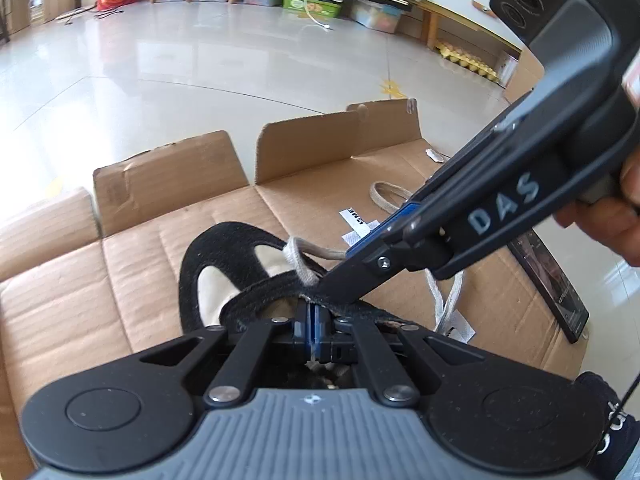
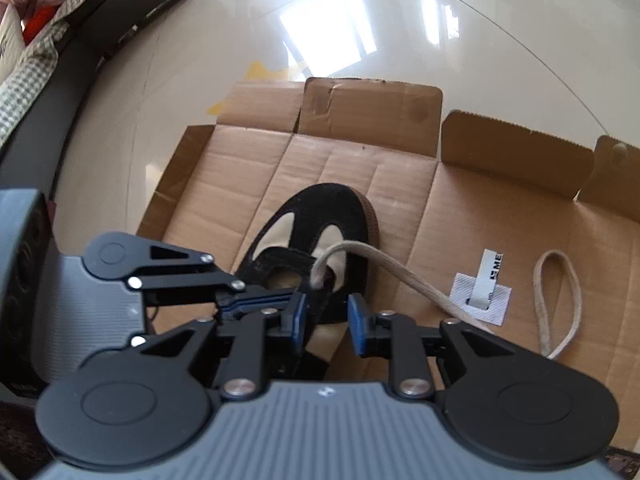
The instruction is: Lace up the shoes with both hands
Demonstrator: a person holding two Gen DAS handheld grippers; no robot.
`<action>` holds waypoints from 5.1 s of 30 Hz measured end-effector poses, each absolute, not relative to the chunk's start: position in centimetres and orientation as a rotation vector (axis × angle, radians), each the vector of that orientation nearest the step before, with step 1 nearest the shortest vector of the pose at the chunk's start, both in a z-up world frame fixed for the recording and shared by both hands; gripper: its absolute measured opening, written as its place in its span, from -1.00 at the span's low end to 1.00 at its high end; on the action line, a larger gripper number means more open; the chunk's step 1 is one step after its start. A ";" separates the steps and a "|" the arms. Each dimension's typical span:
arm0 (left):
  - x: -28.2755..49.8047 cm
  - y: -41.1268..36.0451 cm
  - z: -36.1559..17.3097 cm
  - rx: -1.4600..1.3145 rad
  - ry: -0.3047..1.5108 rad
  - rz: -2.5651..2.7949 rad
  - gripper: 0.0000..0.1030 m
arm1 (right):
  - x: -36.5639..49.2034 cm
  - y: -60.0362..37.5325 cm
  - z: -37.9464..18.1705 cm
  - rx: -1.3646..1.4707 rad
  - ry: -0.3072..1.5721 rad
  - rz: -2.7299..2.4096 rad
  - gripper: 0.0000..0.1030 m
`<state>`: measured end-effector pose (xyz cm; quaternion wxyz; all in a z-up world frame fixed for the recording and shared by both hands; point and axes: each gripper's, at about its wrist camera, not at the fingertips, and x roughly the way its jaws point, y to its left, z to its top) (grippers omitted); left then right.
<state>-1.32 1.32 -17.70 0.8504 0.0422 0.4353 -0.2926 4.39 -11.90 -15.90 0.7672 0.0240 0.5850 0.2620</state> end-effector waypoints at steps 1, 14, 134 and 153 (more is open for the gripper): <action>-1.5 1.4 -17.5 0.091 0.912 -0.609 -0.99 | 4.4 -11.9 -16.0 0.038 1.271 0.563 -0.50; -0.8 2.4 -17.4 0.063 0.933 -0.604 -0.99 | 1.3 -10.1 -12.3 -0.183 1.189 0.730 -0.17; 2.1 6.3 -18.1 0.089 1.011 -0.769 0.00 | 4.6 -7.5 -13.8 -0.184 1.101 0.927 -0.93; 1.0 5.2 -16.7 0.112 0.989 -0.811 0.01 | 5.5 -7.4 -7.8 -0.364 1.061 0.887 -0.82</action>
